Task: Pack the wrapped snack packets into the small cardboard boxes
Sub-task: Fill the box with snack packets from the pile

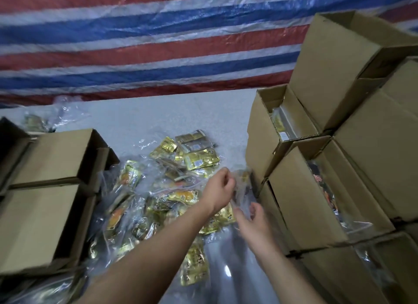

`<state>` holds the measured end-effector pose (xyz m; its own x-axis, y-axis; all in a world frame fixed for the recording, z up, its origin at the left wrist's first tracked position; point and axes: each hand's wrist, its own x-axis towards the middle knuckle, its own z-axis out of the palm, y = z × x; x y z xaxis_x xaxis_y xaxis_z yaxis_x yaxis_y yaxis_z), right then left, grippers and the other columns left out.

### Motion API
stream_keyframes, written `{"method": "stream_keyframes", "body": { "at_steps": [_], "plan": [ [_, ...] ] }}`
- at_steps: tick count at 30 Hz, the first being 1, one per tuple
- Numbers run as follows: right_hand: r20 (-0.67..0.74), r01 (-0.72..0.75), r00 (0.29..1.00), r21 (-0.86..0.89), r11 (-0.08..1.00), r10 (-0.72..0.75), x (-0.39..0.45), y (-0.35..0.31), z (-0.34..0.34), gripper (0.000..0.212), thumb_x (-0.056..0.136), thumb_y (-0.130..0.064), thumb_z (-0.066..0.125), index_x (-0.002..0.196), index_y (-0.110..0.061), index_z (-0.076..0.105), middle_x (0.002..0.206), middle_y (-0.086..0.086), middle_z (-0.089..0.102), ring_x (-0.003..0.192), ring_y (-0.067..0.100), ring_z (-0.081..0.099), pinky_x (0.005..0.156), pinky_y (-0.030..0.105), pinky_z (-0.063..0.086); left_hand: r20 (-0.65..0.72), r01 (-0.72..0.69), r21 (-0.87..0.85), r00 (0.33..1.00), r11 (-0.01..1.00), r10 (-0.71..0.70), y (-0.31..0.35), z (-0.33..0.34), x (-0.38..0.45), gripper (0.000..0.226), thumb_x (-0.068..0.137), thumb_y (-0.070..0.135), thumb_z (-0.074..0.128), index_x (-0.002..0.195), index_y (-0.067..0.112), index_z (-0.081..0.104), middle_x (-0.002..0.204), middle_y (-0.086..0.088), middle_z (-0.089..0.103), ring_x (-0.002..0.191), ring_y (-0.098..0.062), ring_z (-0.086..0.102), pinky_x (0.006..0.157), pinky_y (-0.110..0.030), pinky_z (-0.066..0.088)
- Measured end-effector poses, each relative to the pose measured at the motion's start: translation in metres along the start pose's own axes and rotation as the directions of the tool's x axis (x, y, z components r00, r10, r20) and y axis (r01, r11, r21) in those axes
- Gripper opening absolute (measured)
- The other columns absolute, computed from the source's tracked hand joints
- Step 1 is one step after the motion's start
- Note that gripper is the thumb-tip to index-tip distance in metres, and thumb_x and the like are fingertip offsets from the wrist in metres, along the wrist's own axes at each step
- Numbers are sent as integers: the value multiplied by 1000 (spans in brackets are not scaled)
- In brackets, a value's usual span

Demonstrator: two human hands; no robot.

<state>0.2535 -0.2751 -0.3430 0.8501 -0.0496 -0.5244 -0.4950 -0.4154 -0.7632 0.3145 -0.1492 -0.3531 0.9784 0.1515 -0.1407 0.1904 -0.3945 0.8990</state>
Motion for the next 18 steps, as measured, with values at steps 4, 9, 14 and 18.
{"method": "stream_keyframes", "body": {
  "at_steps": [4, 9, 14, 18],
  "plan": [
    [83, 220, 973, -61, 974, -215, -38, -3, 2, 104, 75, -29, 86, 155, -26, 21, 144, -13, 34, 131, 4, 36, 103, 22, 33, -73, -35, -225, 997, 974, 19, 46, -33, -37, 25, 104, 30, 45, 84, 16, 51, 75, -1, 67, 71, -12, 67, 65, -26, 54],
    [67, 183, 980, 38, 982, -185, -77, 15, 5, 67, 66, -17, 93, 119, -11, 53, 122, 6, 65, 105, 6, 62, 89, 18, 46, -32, -84, -424, 996, 902, 77, 104, -65, -86, 24, 105, 27, 43, 87, 11, 47, 66, 2, 64, 60, -15, 63, 53, -30, 54],
    [259, 253, 938, -62, 965, -230, -113, 3, 3, 74, 64, -47, 90, 127, -28, 56, 114, -11, 65, 116, 6, 60, 86, 12, 43, 12, -69, -538, 996, 840, 90, 153, -96, -136, 28, 105, 29, 44, 95, 3, 49, 64, 3, 64, 57, -16, 63, 51, -34, 56],
    [123, 602, 788, 55, 797, -604, -138, -33, -22, 108, 47, -64, 91, 136, -52, 32, 127, -45, 44, 115, -34, 32, 87, -8, 29, 16, -18, -602, 999, 798, 34, 179, -117, -165, 32, 102, 30, 47, 73, 23, 60, 64, 4, 58, 58, -13, 53, 61, -34, 47]
  ]
}}
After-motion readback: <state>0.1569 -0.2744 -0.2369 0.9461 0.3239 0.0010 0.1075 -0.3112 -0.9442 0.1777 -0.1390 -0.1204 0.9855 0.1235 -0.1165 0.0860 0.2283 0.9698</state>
